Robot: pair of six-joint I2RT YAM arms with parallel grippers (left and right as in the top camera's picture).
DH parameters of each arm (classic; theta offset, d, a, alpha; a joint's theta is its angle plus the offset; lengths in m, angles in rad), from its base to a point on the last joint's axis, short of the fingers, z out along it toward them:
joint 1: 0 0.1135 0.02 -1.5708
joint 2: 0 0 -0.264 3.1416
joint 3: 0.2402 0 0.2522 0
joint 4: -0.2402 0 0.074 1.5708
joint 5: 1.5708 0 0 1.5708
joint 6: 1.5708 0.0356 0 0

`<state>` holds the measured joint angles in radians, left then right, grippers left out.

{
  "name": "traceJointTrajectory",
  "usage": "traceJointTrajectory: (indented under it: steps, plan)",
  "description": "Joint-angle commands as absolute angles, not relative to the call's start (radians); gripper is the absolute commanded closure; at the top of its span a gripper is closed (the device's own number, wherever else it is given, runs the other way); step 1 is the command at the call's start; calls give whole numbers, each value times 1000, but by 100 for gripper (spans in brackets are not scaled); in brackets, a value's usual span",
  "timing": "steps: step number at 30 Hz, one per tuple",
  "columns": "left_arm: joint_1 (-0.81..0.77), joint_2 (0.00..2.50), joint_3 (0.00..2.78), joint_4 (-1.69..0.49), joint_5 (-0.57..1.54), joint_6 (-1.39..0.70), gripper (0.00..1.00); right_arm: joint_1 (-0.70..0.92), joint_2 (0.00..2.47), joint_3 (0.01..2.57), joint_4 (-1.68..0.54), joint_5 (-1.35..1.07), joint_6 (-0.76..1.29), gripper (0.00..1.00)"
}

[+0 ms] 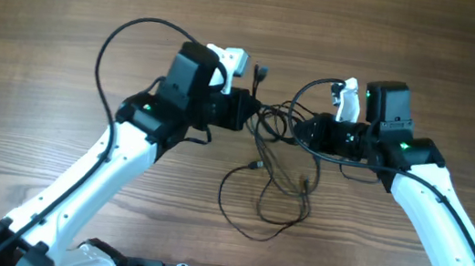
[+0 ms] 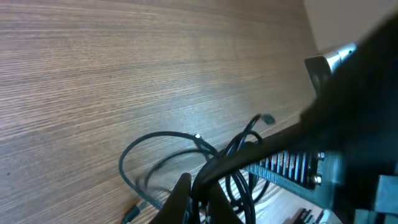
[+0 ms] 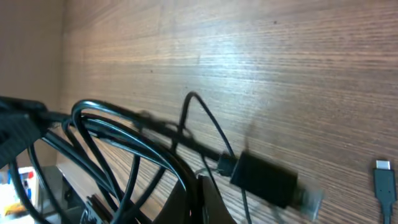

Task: Untangle cables

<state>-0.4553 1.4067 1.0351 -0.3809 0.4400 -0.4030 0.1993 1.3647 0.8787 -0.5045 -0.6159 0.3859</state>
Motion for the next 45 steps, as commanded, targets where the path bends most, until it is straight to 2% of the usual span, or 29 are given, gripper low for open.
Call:
traceJointTrajectory:
  steps: [1,4,7,9,11,12,13,15,18,22,27,28,30,33,35,36,39,43,44,45]
  plan:
    - [-344,1335,1047,-405,292,-401,96,154,1369,858,-534,-249,461,96]
    - [-344,1335,1047,-464,291,-400,96,154,1369,858,-516,-59,515,96]
    - [-344,1335,1047,-495,290,-400,93,154,1369,858,-468,-273,336,96]
    - [-328,1335,1047,-486,276,-397,94,154,1369,858,-519,-233,368,96]
    - [-315,1335,1047,-476,300,-406,91,154,1369,858,-500,-469,264,96]
    - [-318,1335,1047,-475,332,-405,86,154,1369,858,-478,-595,228,96]
    - [-330,1340,1047,-471,394,-405,69,154,1369,858,-407,-827,224,96]
    - [-365,1354,1047,-466,431,-390,51,154,1369,858,-312,-998,249,96]
    - [-452,1381,1047,-457,464,-344,44,154,1369,858,-293,-1011,282,96]
    - [-553,1415,1047,-429,459,-344,43,154,1369,858,-254,-1066,319,96]
    - [-587,1490,1047,-422,413,-345,52,154,1369,858,-196,-1195,325,96]
    - [-587,1498,1047,-421,382,-345,55,154,1369,858,-196,-1195,324,96]
    - [-587,1499,1047,-410,333,-344,67,154,1369,858,-197,-1187,325,96]
    - [-586,1499,1047,-372,275,-345,70,154,1369,858,-200,-1196,324,96]
    - [-586,1499,1047,-372,212,-345,90,154,1369,858,-200,-1191,321,96]
    - [-586,1499,1047,-381,159,-345,96,154,1369,858,-215,-1148,322,96]
    - [-544,1489,1047,-424,57,-344,96,154,1369,858,-358,-860,325,96]
    - [-386,1438,1047,-461,61,-345,96,154,1369,858,-607,-251,478,96]
    - [-354,1422,1047,-466,78,-344,95,154,1369,858,-624,-199,478,96]
    - [-336,1409,1047,-467,105,-345,86,154,1369,858,-621,-200,473,96]
